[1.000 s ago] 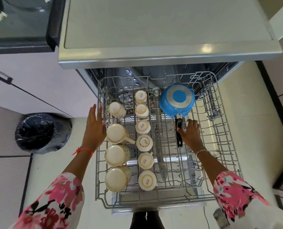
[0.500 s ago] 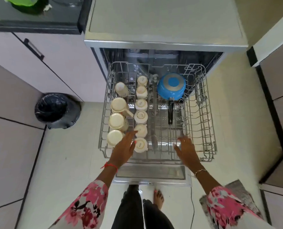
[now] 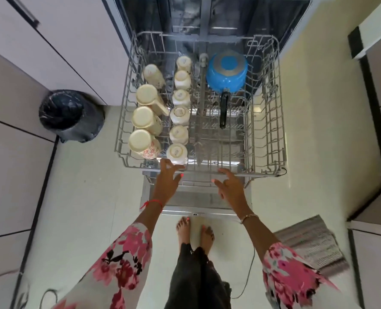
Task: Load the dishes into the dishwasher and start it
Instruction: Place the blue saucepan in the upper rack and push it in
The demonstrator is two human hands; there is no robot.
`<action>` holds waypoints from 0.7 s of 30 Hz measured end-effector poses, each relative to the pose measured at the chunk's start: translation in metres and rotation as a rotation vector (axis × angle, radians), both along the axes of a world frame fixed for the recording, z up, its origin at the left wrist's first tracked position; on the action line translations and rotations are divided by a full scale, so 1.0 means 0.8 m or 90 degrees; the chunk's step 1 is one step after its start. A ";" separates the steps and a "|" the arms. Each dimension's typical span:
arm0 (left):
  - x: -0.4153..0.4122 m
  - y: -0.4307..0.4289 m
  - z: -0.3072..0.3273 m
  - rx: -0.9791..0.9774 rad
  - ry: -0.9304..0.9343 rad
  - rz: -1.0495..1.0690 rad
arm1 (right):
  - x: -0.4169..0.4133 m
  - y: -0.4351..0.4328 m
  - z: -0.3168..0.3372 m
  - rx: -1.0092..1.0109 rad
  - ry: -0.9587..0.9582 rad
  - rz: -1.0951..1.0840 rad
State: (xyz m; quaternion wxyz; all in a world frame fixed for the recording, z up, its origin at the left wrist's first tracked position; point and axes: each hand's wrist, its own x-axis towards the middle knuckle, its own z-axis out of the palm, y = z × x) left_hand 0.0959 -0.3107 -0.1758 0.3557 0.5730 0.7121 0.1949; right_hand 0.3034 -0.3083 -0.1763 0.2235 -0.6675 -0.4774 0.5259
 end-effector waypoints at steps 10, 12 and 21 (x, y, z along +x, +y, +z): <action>0.023 -0.013 -0.017 0.032 -0.067 0.148 | -0.019 0.017 -0.025 -0.038 0.185 -0.116; 0.029 -0.013 -0.024 0.025 -0.146 0.189 | -0.016 0.023 -0.028 -0.052 0.201 -0.118; 0.027 0.015 -0.033 -0.087 -0.334 0.156 | -0.012 0.035 -0.035 -0.094 0.215 -0.154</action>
